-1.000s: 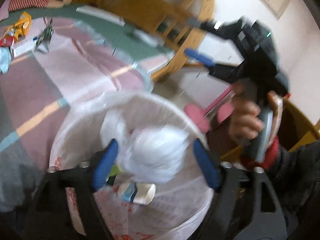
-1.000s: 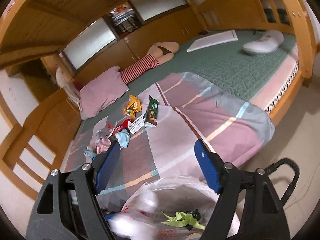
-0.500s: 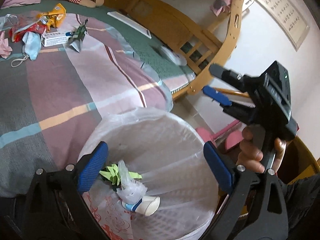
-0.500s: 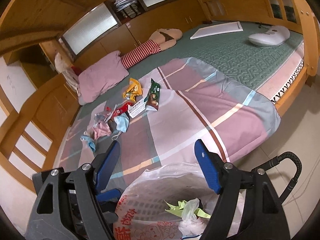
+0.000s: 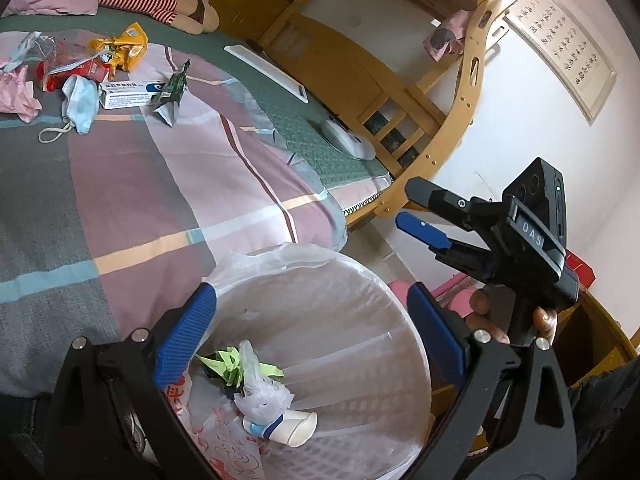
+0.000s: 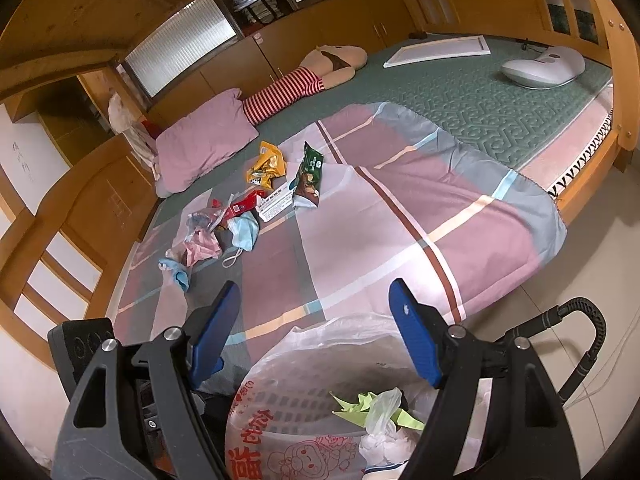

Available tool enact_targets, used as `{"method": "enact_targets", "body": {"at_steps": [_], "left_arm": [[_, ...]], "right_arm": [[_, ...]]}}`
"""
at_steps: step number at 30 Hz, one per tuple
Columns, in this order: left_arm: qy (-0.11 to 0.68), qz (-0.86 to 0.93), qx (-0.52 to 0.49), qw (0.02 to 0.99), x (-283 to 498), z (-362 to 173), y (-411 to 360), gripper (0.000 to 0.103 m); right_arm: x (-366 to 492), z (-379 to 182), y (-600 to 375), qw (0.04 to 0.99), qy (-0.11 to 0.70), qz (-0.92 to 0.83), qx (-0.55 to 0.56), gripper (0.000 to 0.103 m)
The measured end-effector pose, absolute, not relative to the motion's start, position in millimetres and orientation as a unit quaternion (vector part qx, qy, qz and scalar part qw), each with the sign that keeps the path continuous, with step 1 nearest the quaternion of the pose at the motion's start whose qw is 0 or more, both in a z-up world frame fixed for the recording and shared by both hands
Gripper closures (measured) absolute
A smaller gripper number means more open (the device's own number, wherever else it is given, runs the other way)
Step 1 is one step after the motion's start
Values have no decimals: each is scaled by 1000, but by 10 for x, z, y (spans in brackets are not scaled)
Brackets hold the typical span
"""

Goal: Collect trash
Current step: 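Grasp the clear plastic bag on the bed with the right gripper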

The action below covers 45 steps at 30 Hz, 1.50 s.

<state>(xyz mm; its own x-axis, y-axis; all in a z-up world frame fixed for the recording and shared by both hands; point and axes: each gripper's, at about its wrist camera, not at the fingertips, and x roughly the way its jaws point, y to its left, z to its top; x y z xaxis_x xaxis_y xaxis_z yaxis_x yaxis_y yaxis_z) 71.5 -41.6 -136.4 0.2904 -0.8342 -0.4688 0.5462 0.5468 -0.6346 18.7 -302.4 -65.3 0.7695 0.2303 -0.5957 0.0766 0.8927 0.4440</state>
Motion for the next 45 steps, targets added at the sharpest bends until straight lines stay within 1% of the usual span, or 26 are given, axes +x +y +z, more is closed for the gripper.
{"method": "enact_targets", "body": {"at_steps": [4, 8, 10, 11, 13, 15, 17, 19, 20, 27, 29, 32, 35, 38, 41, 42, 43, 44, 45], "left_arm": [[392, -418, -177, 800, 725, -1348, -367, 7], [353, -328, -130, 867, 776, -1121, -228, 7], [323, -244, -54, 913, 849, -932, -151, 7], [312, -210, -32, 926, 898, -870, -101, 6], [303, -114, -12, 946, 1091, -795, 66, 4], [307, 7, -8, 952, 1311, -828, 278, 4], [339, 86, -52, 935, 1521, -969, 568, 4], [374, 124, -149, 907, 1649, -1159, 909, 4], [374, 141, -197, 895, 1660, -1211, 1058, 4], [393, 151, -366, 830, 1596, -1542, 1506, 4], [388, 153, -401, 816, 1578, -1605, 1574, 4], [378, 157, -430, 805, 1555, -1669, 1638, 4], [372, 160, -432, 806, 1574, -1676, 1644, 4], [373, 156, -421, 812, 1577, -1642, 1645, 4], [381, 152, -416, 812, 1592, -1660, 1633, 4], [382, 151, -416, 812, 1598, -1662, 1635, 4], [381, 152, -416, 812, 1598, -1661, 1642, 4], [379, 153, -417, 812, 1594, -1661, 1655, 4], [377, 154, -422, 810, 1591, -1666, 1670, 4]], "right_arm": [[191, -664, -3033, 911, 340, 41, 229, 27], [197, -649, -3052, 916, 335, 32, 219, 27], [237, -651, -3042, 917, 338, 28, 212, 27], [270, -653, -3034, 916, 341, 26, 210, 27], [412, -661, -2980, 911, 358, 19, 202, 27], [591, -672, -2892, 907, 374, 22, 193, 27], [834, -684, -2743, 901, 392, 34, 182, 27], [1127, -677, -2505, 901, 401, 51, 157, 27], [1298, -672, -2349, 903, 404, 61, 136, 27], [2361, -810, -1430, 890, 428, 125, 97, 27], [2699, -870, -1187, 876, 440, 148, 130, 27], [3121, -1098, -1039, 825, 473, 178, 251, 27], [3347, -1387, -981, 776, 490, 168, 360, 27], [3466, -1562, -981, 752, 469, 149, 438, 27], [3565, -1624, -993, 756, 452, 114, 460, 27], [3591, -1632, -977, 756, 455, 113, 457, 37], [3606, -1644, -966, 758, 458, 115, 450, 50], [3608, -1648, -962, 759, 462, 121, 443, 60], [3591, -1636, -976, 762, 460, 128, 438, 74]]}}
